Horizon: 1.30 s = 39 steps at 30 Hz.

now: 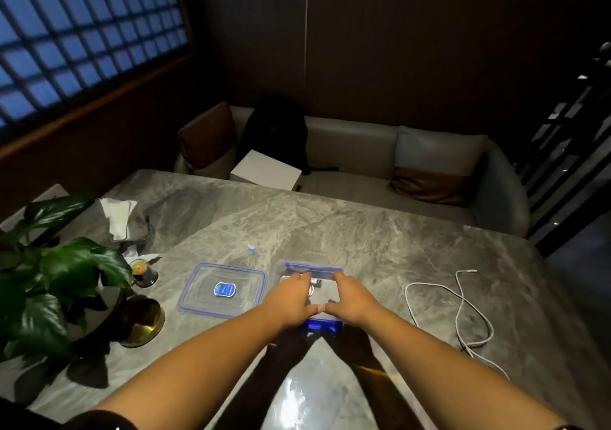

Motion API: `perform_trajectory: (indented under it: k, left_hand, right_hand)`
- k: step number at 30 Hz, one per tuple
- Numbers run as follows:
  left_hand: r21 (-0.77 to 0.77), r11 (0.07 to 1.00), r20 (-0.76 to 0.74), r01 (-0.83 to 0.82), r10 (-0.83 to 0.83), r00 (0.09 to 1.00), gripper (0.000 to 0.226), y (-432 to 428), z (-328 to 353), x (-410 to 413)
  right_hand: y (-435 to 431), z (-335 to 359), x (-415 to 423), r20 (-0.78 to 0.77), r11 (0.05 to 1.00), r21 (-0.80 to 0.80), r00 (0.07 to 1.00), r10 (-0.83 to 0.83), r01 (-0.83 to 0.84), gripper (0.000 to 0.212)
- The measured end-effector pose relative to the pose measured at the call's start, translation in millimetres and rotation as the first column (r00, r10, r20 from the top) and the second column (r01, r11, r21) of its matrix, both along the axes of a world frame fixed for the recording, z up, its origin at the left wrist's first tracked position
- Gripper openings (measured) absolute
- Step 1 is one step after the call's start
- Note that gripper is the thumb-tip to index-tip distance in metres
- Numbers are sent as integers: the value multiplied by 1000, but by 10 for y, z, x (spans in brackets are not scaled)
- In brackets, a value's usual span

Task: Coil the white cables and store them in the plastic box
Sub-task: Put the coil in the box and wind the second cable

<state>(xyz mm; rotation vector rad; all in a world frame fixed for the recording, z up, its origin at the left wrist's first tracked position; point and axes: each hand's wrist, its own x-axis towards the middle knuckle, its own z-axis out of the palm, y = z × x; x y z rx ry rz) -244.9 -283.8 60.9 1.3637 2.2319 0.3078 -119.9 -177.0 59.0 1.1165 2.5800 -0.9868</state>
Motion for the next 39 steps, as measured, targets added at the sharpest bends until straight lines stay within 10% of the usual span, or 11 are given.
perform_trajectory:
  k: [20,39]
  left_hand:
    - [-108,969,-163,221,-237,958,44,40,49,409]
    - [-143,852,-92,503,-517,851,41,612,-153,1345]
  right_hand:
    - [-161,-22,385,145,991,92,986,80,-94,63]
    - [-48,-266,1982,127,943,-22,936,-327,333,54]
